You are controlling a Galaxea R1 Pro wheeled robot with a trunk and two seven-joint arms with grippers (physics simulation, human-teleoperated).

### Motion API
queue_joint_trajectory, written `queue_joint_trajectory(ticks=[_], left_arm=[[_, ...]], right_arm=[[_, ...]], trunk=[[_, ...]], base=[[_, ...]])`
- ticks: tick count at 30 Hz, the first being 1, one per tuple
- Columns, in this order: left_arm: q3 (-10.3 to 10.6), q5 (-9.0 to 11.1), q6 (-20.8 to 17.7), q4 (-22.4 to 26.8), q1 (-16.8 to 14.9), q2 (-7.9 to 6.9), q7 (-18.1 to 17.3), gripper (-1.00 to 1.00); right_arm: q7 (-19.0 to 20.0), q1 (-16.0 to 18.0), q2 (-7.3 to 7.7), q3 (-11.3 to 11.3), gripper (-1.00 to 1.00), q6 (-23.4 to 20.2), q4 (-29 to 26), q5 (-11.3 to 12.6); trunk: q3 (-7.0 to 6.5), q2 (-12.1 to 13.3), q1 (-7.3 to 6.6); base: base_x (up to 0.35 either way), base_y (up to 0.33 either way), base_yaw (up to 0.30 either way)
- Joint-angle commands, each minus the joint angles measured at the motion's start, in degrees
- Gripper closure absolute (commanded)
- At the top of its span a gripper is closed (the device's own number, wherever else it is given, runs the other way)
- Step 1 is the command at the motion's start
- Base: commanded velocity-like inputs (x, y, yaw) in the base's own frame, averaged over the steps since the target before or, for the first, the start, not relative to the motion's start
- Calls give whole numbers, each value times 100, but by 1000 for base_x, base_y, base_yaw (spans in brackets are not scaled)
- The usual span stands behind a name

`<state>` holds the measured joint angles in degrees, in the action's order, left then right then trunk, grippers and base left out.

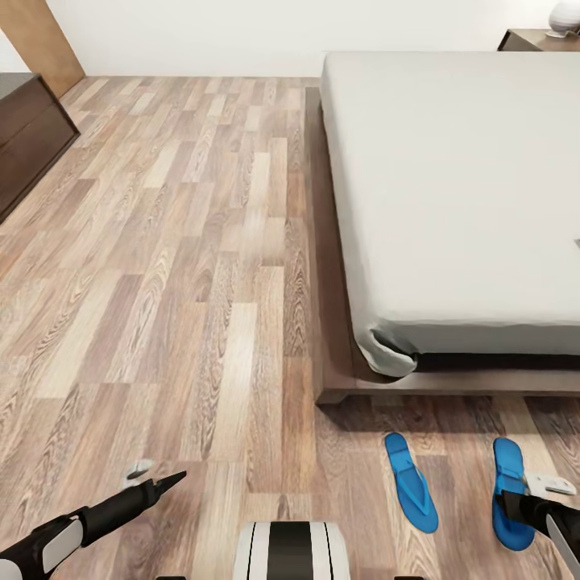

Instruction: In the bedroom, move the book from the bed onto either nightstand, and place the two sandals side by side next to the bed.

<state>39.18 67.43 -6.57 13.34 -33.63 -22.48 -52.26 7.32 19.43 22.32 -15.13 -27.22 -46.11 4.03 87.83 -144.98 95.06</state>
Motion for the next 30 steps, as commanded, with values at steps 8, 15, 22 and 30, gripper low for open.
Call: queue_joint_trajectory(ticks=[8, 15, 22, 30], left_arm=[[28, 60, -58, 2, -3, -3, -13, -100], [28, 61, -58, 2, -3, -5, -13, -100], [20, 68, -63, -41, -3, -10, -13, -100], [19, 68, -59, -102, -3, -5, -13, -100]], right_arm=[[13, -1, -5, -8, 100, -36, -12, 37], [10, -1, -8, -8, 100, -32, -12, 36], [14, -1, -9, -8, 100, -30, -12, 36], [11, -1, -9, -8, 100, -29, -12, 38]], trunk=[[4, -1, -1], [4, -1, -1], [4, -1, -1], [4, -1, -1]], base=[[0, 263, 0], [0, 180, 0], [153, 12, 0], [56, 0, 0]])
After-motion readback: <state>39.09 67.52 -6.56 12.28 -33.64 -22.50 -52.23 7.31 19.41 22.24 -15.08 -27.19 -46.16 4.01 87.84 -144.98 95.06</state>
